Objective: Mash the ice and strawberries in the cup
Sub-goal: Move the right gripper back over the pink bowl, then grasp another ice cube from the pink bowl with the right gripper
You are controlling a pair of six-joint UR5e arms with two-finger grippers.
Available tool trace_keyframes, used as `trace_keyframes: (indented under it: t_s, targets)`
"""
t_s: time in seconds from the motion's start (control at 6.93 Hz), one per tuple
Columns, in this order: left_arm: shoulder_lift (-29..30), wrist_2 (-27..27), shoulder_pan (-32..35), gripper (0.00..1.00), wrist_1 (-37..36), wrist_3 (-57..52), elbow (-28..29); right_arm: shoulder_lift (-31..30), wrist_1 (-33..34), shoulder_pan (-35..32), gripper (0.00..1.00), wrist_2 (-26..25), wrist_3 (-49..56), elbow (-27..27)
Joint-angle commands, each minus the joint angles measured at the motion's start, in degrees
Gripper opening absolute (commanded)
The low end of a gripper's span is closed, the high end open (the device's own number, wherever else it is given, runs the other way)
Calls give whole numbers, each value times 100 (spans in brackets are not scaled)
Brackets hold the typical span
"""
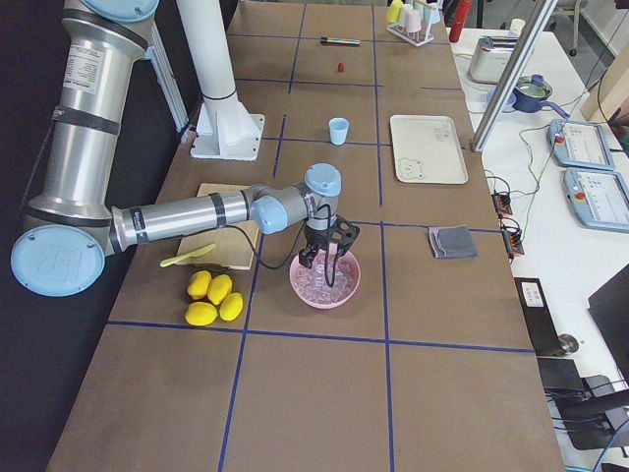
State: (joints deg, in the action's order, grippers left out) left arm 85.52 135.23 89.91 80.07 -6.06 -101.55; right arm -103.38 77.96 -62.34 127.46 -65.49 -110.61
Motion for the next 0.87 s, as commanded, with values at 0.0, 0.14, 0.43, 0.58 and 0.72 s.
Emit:
trace_keyframes:
  t_s: [0.0, 0.14, 0.43, 0.58, 0.72]
  targets:
    - [0, 3, 0, 100, 0, 0, -14, 133, 0, -33, 79, -11, -348, 136]
    - [0, 3, 0, 100, 0, 0, -14, 238, 0, -33, 89, -11, -367, 188]
    - [0, 3, 0, 100, 0, 0, -23, 484, 0, -24, 96, -2, -508, 416]
    - [0, 3, 0, 100, 0, 9, -23, 494, -9, -24, 96, -2, -508, 461]
    - [0, 3, 0, 100, 0, 0, -32, 494, 0, -24, 96, -2, -508, 479]
